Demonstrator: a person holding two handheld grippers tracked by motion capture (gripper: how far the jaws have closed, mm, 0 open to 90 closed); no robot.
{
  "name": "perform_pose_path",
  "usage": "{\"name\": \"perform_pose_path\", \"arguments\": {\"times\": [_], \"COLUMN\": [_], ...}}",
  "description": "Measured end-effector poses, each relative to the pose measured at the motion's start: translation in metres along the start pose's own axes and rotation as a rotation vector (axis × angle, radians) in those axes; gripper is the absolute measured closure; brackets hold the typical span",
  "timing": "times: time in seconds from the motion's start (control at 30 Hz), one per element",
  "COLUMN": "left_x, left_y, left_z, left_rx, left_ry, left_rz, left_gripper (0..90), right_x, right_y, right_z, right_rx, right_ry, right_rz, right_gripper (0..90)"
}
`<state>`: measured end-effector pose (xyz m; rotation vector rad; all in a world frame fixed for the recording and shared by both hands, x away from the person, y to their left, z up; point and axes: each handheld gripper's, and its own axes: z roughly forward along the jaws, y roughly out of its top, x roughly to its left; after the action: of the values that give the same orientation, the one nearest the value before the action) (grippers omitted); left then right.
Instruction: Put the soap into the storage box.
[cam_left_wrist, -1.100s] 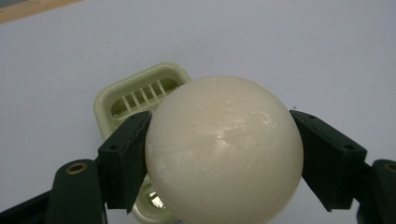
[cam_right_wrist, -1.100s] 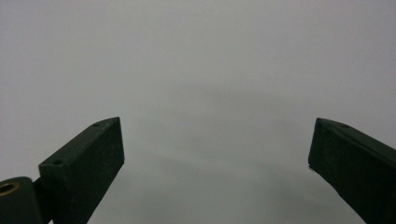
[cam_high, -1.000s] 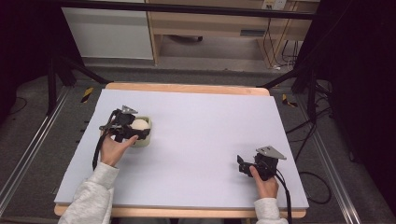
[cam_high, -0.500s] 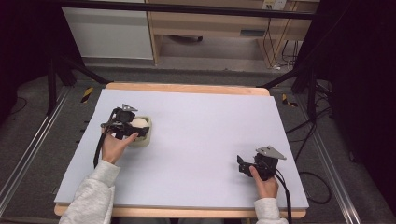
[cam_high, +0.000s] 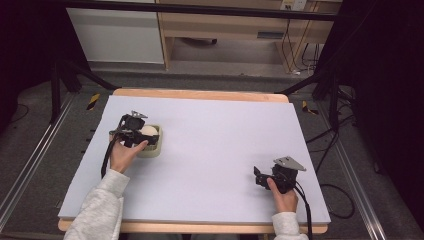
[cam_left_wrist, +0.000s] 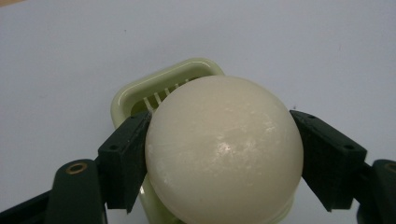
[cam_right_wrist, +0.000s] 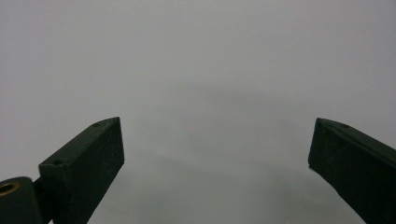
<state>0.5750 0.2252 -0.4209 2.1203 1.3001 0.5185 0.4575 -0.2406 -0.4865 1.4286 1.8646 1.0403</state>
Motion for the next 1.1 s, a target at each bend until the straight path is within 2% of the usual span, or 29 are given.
{"name": "perform_pose_path", "arguments": {"times": [0.6, 1.1], "left_x": [0.003, 0.003], "left_y": [-0.005, -0.007], "left_z": [0.015, 0.019], "left_rx": [0.037, 0.054], "left_ry": [0.013, 0.02], "left_rz": [-0.002, -0.001], "left_gripper": [24.3, 24.2], "right_x": [0.0, 0.0], "right_y": [0.0, 0.0], "right_z": [0.0, 0.0], "right_rx": [0.001, 0.0], "right_ry": [-0.001, -0.002], "right_rz": [-0.001, -0.002], "right_gripper": [3.9, 3.9]}}
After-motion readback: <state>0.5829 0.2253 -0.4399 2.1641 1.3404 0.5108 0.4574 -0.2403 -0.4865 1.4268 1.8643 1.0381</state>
